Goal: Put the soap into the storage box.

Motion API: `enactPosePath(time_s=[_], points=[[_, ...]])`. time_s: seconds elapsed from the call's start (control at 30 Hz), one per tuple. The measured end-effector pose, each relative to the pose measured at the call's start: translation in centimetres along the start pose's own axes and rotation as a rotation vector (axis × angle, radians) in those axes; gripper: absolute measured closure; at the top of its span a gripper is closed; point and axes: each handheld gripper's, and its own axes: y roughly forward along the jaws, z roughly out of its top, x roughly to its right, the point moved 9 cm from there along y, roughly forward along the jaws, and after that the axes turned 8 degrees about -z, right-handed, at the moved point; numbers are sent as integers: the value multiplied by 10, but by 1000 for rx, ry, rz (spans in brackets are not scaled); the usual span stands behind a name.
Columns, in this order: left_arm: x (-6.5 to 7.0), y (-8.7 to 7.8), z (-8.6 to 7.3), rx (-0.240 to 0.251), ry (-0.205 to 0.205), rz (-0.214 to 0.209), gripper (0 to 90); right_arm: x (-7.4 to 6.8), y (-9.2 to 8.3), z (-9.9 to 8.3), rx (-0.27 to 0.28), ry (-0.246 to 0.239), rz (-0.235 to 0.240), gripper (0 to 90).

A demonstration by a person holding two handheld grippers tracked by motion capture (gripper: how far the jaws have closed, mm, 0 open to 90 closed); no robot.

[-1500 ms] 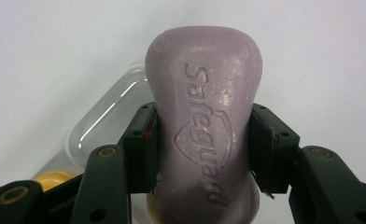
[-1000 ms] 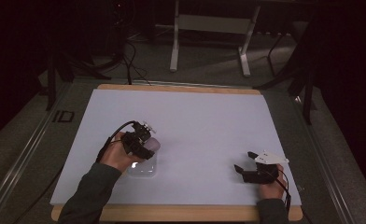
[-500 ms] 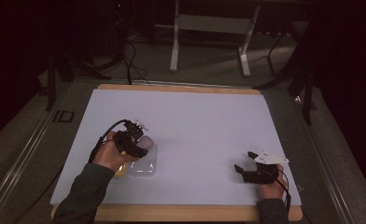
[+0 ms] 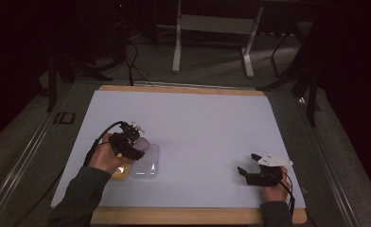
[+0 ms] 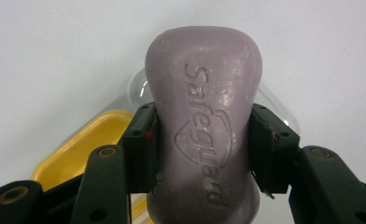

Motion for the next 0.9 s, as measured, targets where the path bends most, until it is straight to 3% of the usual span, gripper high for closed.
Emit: enactPosePath(time_s=[0.9], points=[[-16,-6,-21,-6,-41,22,498,0,0,0,-1,-1,0,191]])
